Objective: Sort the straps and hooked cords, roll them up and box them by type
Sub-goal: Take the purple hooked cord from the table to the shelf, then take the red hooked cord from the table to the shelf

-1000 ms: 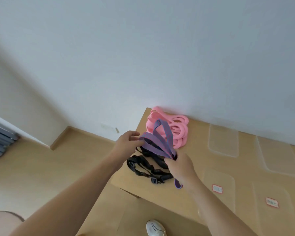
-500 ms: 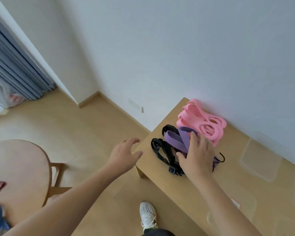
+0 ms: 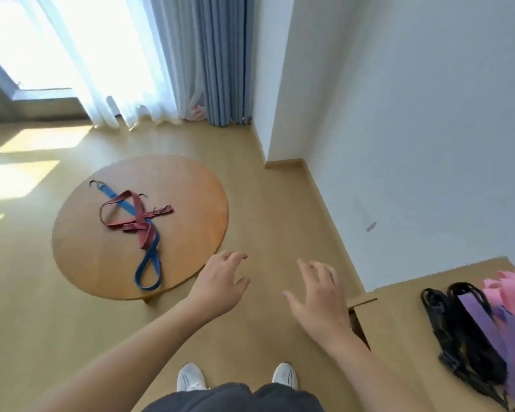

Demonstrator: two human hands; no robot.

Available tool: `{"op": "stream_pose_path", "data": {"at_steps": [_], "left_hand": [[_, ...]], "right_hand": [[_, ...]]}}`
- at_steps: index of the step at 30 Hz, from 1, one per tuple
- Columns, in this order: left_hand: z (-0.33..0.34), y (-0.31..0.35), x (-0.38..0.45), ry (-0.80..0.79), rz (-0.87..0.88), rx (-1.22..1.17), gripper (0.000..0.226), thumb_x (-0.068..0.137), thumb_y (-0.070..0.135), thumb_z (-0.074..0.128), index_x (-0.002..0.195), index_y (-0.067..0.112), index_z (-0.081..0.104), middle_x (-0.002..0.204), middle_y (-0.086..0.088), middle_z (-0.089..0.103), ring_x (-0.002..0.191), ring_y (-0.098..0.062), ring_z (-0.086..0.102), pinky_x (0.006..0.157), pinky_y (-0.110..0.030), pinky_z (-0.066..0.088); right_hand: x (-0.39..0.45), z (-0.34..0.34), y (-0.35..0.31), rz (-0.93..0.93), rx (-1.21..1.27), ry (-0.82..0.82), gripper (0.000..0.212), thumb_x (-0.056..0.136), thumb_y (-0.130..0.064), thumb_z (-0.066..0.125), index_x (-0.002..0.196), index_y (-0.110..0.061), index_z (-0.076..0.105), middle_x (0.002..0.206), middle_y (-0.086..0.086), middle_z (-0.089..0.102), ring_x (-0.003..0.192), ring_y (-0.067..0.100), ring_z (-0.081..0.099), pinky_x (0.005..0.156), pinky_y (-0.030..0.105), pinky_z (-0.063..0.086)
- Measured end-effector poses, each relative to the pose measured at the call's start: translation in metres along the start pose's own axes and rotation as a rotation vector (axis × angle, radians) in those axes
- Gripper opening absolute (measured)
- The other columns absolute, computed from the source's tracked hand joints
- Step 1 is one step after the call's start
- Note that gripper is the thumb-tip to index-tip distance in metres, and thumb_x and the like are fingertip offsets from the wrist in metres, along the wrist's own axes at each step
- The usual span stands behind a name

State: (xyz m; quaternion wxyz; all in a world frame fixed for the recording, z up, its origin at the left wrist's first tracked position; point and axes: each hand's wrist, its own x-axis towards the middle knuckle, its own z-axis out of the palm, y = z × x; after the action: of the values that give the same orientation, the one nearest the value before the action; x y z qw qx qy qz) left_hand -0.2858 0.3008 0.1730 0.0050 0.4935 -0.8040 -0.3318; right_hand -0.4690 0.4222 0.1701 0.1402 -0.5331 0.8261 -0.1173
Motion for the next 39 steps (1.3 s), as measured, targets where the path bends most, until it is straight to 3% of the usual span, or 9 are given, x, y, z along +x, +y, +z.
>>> {"op": "stream_pose_path", "data": {"at_steps": [7, 13, 24, 31, 36, 39], "left_hand": [[-0.068, -0.148, -0.053, 0.195, -0.279, -0.1, 0.052, 0.097, 0.033, 0.063, 0.146, 0.022, 0.049, 0.147, 0.001, 0.049, 0.137, -0.021, 0.042, 0.111, -0.032, 0.038], [-0.098, -0.22, -0.085, 0.288, -0.459, -0.187, 0.05, 0.098, 0.033, 0.063, 0.146, 0.023, 0.05, 0.146, 0.002, 0.049, 0.135, -0.018, 0.043, 0.105, -0.029, 0.04], [-0.121, -0.263, -0.024, 0.346, -0.649, -0.262, 0.051, 0.097, 0.033, 0.064, 0.145, 0.023, 0.051, 0.146, 0.003, 0.052, 0.137, -0.017, 0.044, 0.11, -0.029, 0.036], [-0.131, -0.271, 0.038, 0.287, -0.765, -0.307, 0.048, 0.099, 0.032, 0.063, 0.145, 0.024, 0.051, 0.146, 0.004, 0.051, 0.135, -0.016, 0.044, 0.107, -0.027, 0.036], [-0.134, -0.286, 0.069, 0.257, -0.825, -0.329, 0.045, 0.098, 0.031, 0.064, 0.141, 0.023, 0.055, 0.143, 0.002, 0.053, 0.133, -0.017, 0.046, 0.106, -0.029, 0.038], [-0.131, -0.297, 0.079, 0.251, -0.853, -0.341, 0.044, 0.097, 0.03, 0.066, 0.139, 0.021, 0.057, 0.141, 0.001, 0.054, 0.131, -0.018, 0.048, 0.105, -0.026, 0.036]], "right_hand": [[0.047, 0.058, -0.149, -0.268, -0.005, -0.183, 0.07, 0.093, -0.046, 0.063, 0.152, -0.02, 0.038, 0.147, 0.003, 0.044, 0.14, 0.02, 0.031, 0.117, 0.035, 0.03], [0.074, 0.095, -0.221, -0.381, -0.018, -0.327, 0.069, 0.094, -0.045, 0.061, 0.153, -0.021, 0.036, 0.148, -0.001, 0.042, 0.14, 0.017, 0.03, 0.117, 0.032, 0.03], [0.182, 0.161, -0.277, -0.431, -0.086, -0.58, 0.065, 0.094, -0.047, 0.061, 0.15, -0.021, 0.039, 0.145, 0.001, 0.046, 0.134, 0.02, 0.037, 0.109, 0.033, 0.038], [0.265, 0.202, -0.302, -0.406, -0.113, -0.721, 0.065, 0.093, -0.047, 0.063, 0.149, -0.022, 0.041, 0.143, 0.003, 0.048, 0.134, 0.024, 0.039, 0.108, 0.037, 0.041], [0.31, 0.243, -0.319, -0.411, -0.153, -0.773, 0.067, 0.092, -0.049, 0.063, 0.148, -0.02, 0.041, 0.142, 0.007, 0.048, 0.133, 0.027, 0.04, 0.107, 0.039, 0.042], [0.331, 0.269, -0.335, -0.431, -0.213, -0.722, 0.066, 0.091, -0.052, 0.063, 0.144, -0.018, 0.043, 0.145, 0.009, 0.045, 0.135, 0.031, 0.037, 0.109, 0.043, 0.038]]}}
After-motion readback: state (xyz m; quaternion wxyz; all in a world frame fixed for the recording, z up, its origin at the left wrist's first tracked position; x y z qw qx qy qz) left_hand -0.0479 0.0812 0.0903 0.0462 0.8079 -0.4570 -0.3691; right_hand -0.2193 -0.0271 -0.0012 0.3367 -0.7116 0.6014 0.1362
